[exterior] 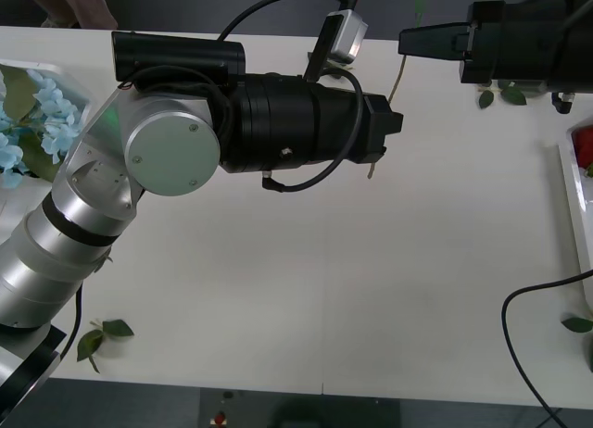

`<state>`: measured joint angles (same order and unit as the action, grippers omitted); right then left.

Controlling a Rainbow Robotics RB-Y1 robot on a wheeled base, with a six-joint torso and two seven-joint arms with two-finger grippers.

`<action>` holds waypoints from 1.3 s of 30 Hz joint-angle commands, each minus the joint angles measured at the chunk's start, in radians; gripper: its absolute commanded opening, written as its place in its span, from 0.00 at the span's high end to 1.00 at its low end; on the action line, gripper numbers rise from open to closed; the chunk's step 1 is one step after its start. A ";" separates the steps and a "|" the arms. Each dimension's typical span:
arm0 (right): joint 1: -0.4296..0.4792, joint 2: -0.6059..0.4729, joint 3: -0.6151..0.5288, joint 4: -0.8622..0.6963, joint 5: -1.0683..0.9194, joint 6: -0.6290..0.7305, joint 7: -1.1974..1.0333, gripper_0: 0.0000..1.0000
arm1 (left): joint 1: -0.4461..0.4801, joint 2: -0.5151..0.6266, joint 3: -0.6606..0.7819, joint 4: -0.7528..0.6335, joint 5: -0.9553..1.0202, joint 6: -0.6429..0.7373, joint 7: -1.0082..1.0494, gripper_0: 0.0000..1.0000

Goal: Put the red flowers into the right box and the blue flowers into the left box

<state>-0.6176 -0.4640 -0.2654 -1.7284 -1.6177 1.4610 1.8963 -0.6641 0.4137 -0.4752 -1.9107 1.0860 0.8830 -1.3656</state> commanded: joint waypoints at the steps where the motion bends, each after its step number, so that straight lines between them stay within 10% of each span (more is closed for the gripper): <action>1: -0.028 0.024 -0.017 -0.017 -0.013 -0.010 0.040 0.00 | -0.020 -0.003 0.010 -0.019 -0.014 -0.018 0.045 1.00; 18: -0.028 0.024 -0.017 -0.017 -0.013 -0.010 0.040 0.00 | 0.107 0.264 0.115 -0.195 0.155 -0.010 0.040 1.00; 39: 0.027 -0.067 -0.032 -0.016 -0.057 -0.034 0.066 0.00 | 0.624 0.652 0.961 -0.238 0.557 0.488 -0.182 1.00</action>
<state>-0.5931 -0.4788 -0.2955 -1.7272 -1.6679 1.4290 1.8978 -0.0838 1.0198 0.4478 -2.1835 1.6293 1.3537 -1.4883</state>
